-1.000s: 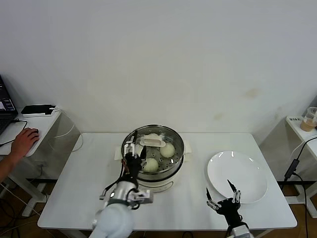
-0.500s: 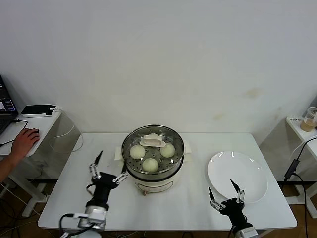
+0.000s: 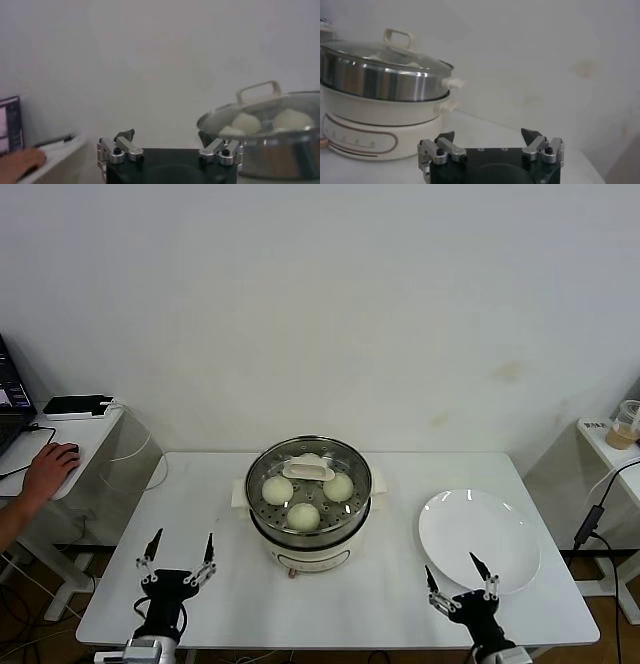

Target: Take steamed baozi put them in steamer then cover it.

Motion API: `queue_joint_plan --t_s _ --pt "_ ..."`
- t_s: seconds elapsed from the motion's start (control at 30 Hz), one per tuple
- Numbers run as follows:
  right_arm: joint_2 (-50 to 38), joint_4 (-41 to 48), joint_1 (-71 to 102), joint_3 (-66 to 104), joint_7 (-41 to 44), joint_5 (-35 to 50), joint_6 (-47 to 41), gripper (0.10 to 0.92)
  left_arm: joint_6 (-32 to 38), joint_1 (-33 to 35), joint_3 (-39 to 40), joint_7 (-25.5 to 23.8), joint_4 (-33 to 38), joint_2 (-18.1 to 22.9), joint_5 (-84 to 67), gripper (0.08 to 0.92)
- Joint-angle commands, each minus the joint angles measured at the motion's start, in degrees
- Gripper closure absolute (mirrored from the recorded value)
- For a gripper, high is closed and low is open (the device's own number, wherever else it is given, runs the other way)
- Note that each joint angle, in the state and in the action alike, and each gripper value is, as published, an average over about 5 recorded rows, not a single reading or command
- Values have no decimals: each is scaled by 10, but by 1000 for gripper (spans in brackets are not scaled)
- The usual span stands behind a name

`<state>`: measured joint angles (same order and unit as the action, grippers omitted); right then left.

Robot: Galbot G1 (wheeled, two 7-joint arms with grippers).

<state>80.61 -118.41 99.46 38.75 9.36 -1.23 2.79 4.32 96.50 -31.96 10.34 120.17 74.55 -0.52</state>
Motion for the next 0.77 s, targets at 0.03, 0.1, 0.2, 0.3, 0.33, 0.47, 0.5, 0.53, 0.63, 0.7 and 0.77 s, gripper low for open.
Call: queue_joint_plan --t_s 0.03,0.1,0.2,0.3,0.33,0.47,0.5,0.53,0.63,0.7,0.77 --pt "-1 4 3 7 3 20 -2 203 18 26 -39 -16 -22 17 -50 177" --pt "-2 2 3 4 4 23 -4 203 9 21 -47 -23 -27 16 -50 177" --pt "-2 0 4 -4 5 30 -6 203 -9 8 -66 -34 -39 13 -52 177" --pt "-6 -3 7 -14 4 47 -13 203 -25 -5 -86 -43 -54 10 -55 177" --pt "-8 -5 9 -18 4 55 -16 203 -29 -8 -92 -44 -59 9 -56 177" --pt "-21 -16 16 -33 1 85 -23 203 -36 -9 -105 -48 -66 5 -64 177" --pt "-25 -18 17 -35 0 92 -23 203 -36 -6 -106 -49 -64 3 -66 177" --pt "-28 -21 18 -35 -1 97 -24 203 -36 -3 -107 -50 -62 2 -69 177" --pt "-36 -25 19 -30 -1 107 -26 203 -40 4 -108 -53 -54 1 -78 177" --pt "-40 -26 18 -26 1 110 -25 203 -43 9 -106 -55 -49 2 -86 177" --pt "-42 -26 18 -25 2 111 -24 203 -45 11 -104 -56 -46 2 -89 177"
